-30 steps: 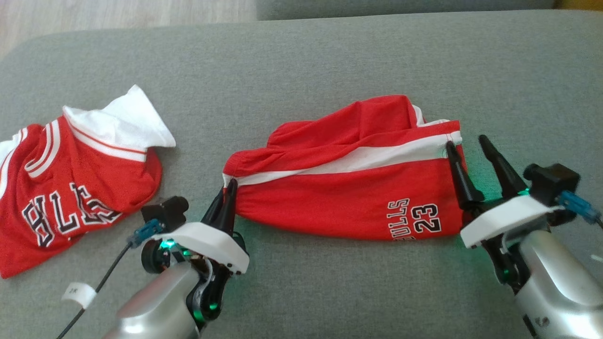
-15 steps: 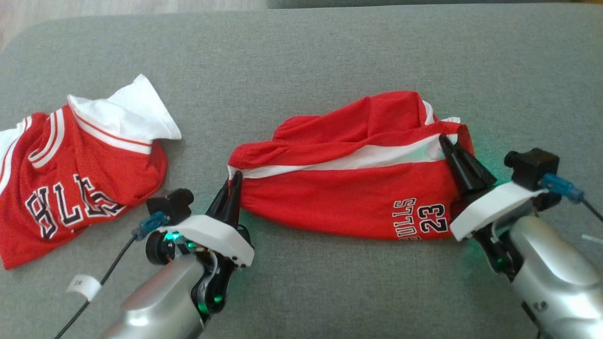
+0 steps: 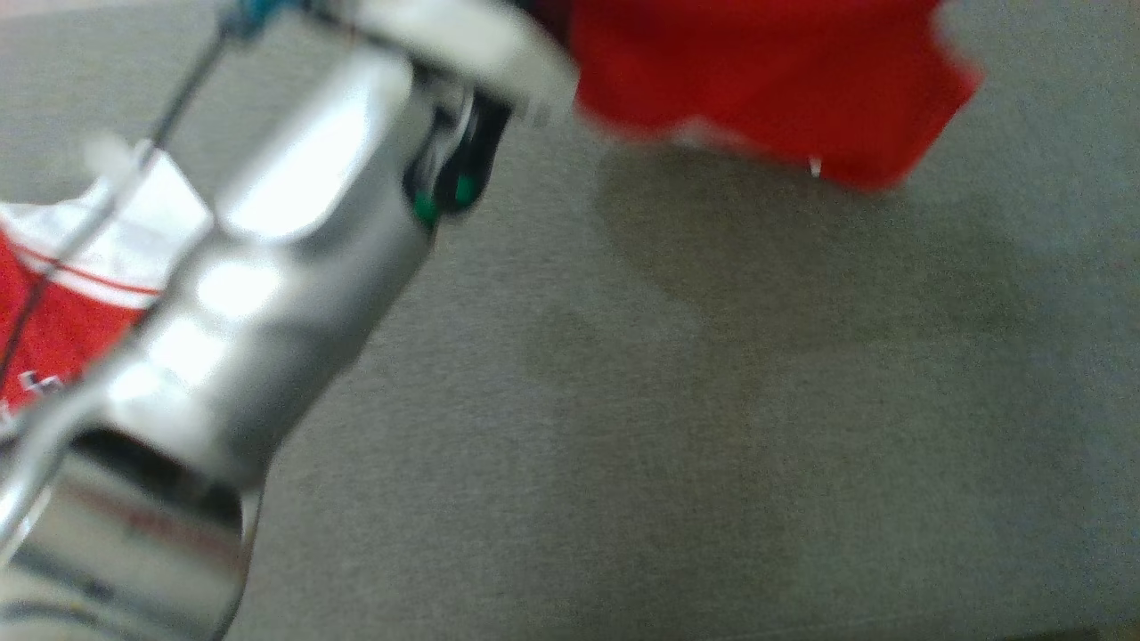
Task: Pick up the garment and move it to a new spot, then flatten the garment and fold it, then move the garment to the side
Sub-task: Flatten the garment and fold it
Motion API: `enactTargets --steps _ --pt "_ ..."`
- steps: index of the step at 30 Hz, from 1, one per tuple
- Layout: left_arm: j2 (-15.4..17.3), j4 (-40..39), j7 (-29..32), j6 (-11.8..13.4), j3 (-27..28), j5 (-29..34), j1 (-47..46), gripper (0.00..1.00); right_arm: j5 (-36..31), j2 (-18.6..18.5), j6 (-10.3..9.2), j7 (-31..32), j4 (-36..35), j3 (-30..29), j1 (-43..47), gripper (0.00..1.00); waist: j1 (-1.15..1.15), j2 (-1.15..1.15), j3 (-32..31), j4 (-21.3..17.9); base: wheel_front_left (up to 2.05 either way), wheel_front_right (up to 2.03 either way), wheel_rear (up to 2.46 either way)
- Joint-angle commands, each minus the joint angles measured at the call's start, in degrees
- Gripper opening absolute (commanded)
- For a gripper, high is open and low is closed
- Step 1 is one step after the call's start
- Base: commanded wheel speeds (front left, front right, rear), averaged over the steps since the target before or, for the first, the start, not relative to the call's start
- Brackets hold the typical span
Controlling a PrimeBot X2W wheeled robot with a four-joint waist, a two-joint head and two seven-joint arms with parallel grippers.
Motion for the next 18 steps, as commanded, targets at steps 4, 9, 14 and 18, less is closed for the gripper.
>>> enactTargets --steps 4,9,14,18 --pt "-0.9 2.4 -1.7 -1.1 7.6 2.9 -11.5 0.00 -2.4 -1.4 -0.04 -0.5 -4.1 -3.3 -9.5 0.00 -0.02 0.00 4.3 -3.6 0.00 0.00 0.00" --pt "-2.5 -0.5 -1.8 -3.6 16.5 8.9 -8.8 0.00 -2.4 -1.4 -0.04 -0.5 -6.2 -4.5 -10.8 0.00 -0.02 0.00 5.8 -3.5 0.00 0.00 0.00" --pt "-2.9 -0.9 -1.8 -5.3 17.2 12.8 1.6 0.00 -0.7 -1.6 -0.04 -0.5 -7.9 -2.4 -1.8 0.00 -0.02 0.00 5.9 -2.4 0.00 0.00 0.00" --pt "-2.7 -1.8 -1.8 -5.7 17.0 15.4 14.4 0.00 1.7 0.8 -0.04 -0.5 -11.7 -5.7 11.6 0.00 -0.02 0.00 4.6 -1.0 0.00 0.00 0.00"
